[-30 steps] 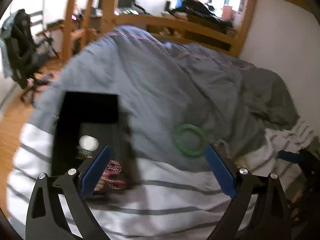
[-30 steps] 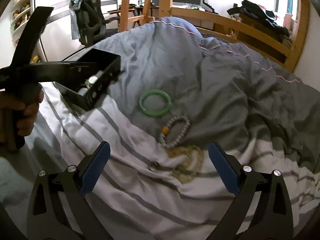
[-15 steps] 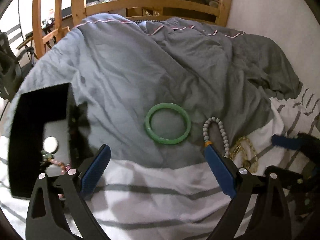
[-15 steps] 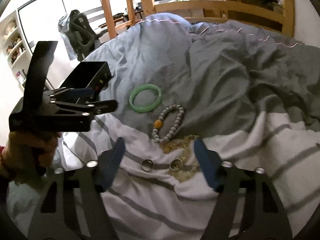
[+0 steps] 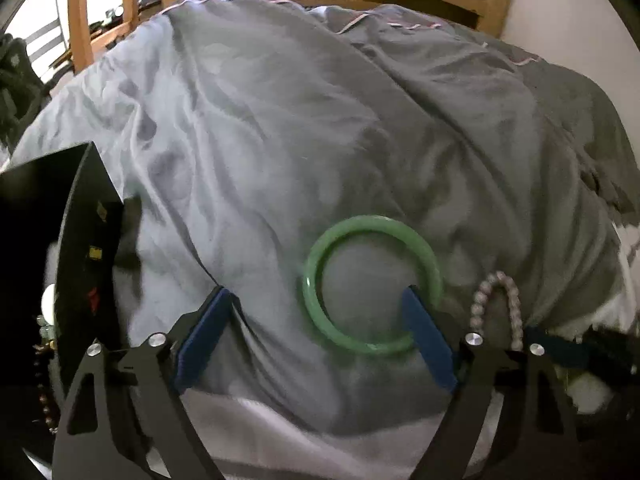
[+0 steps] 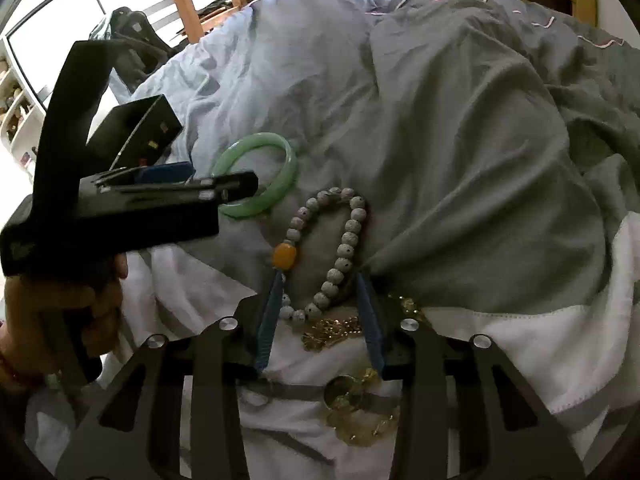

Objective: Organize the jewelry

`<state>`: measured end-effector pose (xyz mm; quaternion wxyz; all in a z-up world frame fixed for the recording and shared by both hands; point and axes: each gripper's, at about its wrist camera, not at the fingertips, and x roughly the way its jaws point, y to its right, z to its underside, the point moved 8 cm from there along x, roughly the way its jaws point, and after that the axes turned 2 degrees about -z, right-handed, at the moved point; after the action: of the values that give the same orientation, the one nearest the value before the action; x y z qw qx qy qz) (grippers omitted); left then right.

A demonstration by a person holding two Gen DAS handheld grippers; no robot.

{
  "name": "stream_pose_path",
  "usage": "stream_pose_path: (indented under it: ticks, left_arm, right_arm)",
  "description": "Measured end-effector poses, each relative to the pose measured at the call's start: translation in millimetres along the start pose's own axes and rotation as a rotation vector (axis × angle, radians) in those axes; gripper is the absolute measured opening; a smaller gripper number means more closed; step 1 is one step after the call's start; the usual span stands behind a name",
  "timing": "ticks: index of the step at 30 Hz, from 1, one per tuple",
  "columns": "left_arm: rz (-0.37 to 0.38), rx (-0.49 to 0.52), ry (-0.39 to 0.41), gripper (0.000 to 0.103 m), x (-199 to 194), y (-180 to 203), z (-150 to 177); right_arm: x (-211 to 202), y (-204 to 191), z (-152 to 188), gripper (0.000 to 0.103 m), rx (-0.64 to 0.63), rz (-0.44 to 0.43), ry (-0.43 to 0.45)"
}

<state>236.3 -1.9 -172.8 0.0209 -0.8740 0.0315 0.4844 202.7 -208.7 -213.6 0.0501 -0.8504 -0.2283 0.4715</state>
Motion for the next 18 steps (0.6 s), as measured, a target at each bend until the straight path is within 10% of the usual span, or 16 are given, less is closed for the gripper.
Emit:
stream_pose_path:
  ticks: [2,9,18]
  left_arm:
    - [-0.008,-0.007,-0.008,0.065,4.2,-0.6,-2.1]
    - [0.008,-0.051,-0.011,0.013,-4.3,-7.5,-7.2]
    - [0.047,-0.085,0.024,0.009,-22.2,-7.7,-13.7]
  right_arm:
    - [0.6,2.0,-0.3,0.014,0.004,0.013,0.005]
    - [-12.1,4.4,-7.1,0.009,0.018,0.012,0.071]
    - [-41.1,3.6,-24.6,0.009,0.037,-0.006,0.204]
